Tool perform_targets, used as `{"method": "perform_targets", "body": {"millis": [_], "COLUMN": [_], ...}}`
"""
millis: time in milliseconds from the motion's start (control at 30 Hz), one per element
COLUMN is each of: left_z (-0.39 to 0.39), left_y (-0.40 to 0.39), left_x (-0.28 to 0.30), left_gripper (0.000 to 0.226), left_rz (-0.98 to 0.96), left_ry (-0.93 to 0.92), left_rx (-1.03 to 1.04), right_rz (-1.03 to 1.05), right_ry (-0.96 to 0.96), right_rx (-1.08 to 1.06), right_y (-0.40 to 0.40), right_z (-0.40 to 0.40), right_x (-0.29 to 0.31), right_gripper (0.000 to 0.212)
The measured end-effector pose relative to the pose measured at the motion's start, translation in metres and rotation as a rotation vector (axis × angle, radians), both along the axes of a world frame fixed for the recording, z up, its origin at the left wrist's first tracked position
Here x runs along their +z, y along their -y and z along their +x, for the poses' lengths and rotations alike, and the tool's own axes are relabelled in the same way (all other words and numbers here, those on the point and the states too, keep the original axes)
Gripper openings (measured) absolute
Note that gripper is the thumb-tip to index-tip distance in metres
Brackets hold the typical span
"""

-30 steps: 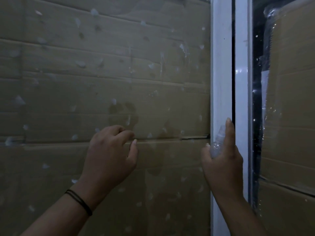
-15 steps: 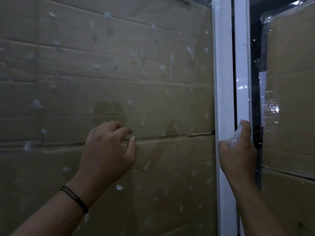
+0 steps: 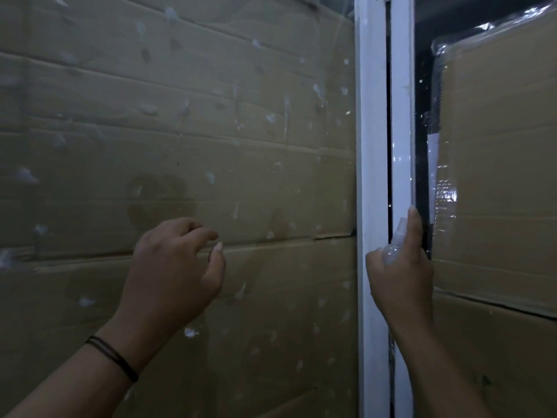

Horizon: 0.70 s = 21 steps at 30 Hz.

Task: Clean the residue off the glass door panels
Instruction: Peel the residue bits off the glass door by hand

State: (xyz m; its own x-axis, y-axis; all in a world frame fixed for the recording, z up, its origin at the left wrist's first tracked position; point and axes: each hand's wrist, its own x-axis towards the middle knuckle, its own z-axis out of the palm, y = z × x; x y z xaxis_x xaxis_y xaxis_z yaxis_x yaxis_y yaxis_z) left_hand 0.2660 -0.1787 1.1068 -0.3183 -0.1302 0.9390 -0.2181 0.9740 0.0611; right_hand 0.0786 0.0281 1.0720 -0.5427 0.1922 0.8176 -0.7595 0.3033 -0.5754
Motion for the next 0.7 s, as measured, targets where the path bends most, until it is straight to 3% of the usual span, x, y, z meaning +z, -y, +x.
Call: {"method": "perform_targets", "body": {"millis": [267, 467, 700], "left_z": [0.021, 0.044, 0.067], "left_y": [0.010, 0.019, 0.026], "left_x": [0.004, 0.004, 0.002], "left_gripper": [0.037, 0.035, 0.035], "left_rz": [-0.007, -0.008, 0.003], "left_ry": [-0.037, -0.033, -0.032], "left_rx": [0.014, 0.036, 0.047], "right_rz": [0.018, -0.023, 0.063], "right_ry": [-0.123, -0.094, -0.091], "right_rx": [0.062, 0.176, 0.160], "right_y": [0.023, 0.035, 0.046], "right_z": [0.034, 0.059, 0.082], "right_x": [0.006, 0.005, 0.001], "right_gripper": [0.069, 0.054, 0.073]}}
